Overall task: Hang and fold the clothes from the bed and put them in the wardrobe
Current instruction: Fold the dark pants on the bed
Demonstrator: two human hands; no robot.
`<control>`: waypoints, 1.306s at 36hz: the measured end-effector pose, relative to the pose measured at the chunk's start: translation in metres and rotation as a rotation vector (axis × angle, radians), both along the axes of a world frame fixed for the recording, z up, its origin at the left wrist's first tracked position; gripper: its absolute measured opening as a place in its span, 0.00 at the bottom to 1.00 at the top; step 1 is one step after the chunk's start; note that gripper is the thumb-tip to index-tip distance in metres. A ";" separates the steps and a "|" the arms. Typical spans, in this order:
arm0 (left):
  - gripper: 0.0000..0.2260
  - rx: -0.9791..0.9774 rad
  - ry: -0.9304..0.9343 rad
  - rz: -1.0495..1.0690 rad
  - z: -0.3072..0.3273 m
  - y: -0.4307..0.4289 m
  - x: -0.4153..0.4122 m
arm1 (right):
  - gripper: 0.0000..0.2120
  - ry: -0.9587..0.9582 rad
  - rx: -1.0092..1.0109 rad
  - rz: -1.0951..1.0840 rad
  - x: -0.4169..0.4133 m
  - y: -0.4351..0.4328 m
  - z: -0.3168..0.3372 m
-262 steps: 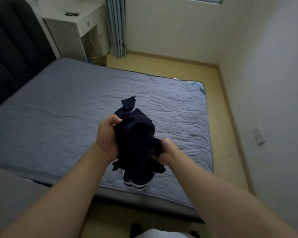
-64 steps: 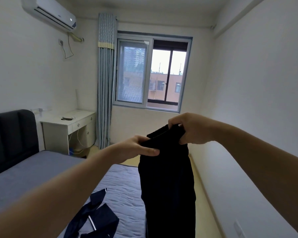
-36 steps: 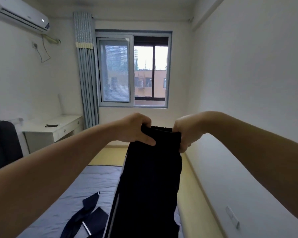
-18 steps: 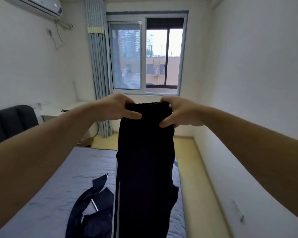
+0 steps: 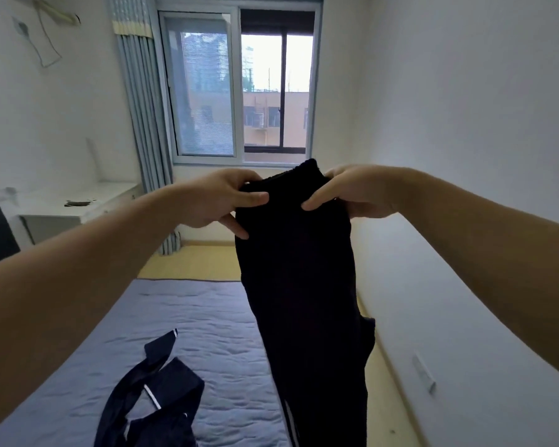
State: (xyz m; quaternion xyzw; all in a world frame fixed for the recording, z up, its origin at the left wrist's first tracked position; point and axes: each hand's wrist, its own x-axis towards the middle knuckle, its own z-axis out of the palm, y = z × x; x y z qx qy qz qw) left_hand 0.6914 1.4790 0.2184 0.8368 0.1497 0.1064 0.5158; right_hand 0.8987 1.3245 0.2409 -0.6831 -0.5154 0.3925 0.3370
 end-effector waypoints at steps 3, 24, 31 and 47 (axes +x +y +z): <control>0.21 -0.111 -0.031 -0.033 -0.004 0.005 0.013 | 0.13 0.019 -0.002 -0.016 0.013 0.003 -0.003; 0.17 -0.094 0.149 0.204 -0.058 0.151 0.202 | 0.09 -0.398 -0.041 -0.038 0.185 0.162 -0.071; 0.14 0.014 0.041 0.488 -0.115 0.245 0.319 | 0.10 -0.265 0.066 -0.099 0.283 0.280 -0.129; 0.13 0.181 -0.273 0.789 -0.077 0.325 0.391 | 0.06 -0.546 0.644 -0.118 0.369 0.383 -0.100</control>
